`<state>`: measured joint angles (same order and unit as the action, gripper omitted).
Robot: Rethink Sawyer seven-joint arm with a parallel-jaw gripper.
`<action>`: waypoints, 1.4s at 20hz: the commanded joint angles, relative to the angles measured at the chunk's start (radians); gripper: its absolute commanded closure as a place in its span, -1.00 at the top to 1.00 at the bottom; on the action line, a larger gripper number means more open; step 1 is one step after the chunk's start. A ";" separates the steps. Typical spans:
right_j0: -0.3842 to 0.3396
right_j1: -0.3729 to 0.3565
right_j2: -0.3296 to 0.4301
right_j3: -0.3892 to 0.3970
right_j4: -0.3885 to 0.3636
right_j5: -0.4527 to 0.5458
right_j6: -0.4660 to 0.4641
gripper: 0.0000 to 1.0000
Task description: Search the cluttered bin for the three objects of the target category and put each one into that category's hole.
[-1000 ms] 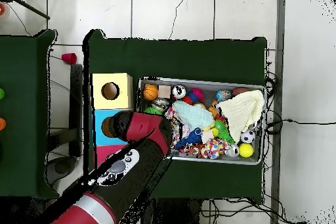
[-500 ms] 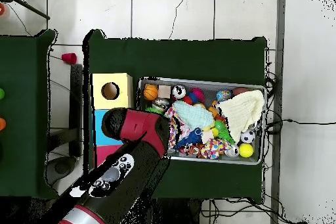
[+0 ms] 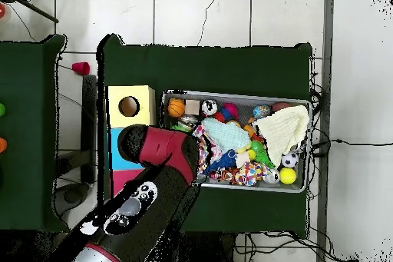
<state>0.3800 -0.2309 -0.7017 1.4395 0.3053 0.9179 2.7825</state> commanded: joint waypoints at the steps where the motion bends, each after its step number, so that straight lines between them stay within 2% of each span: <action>1: -0.045 0.046 0.160 0.052 0.010 0.082 0.096 1.00; 7: -0.046 0.077 0.173 0.055 -0.003 0.077 0.090 1.00; 17: -0.069 0.132 0.127 -0.035 -0.089 0.232 0.038 1.00; 23: -0.091 0.179 0.133 -0.064 -0.095 0.159 0.061 1.00; 28: -0.102 0.178 0.146 -0.074 -0.083 0.133 0.064 1.00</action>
<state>0.3138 -0.1128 -0.6810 1.4315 0.2430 1.0671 2.7827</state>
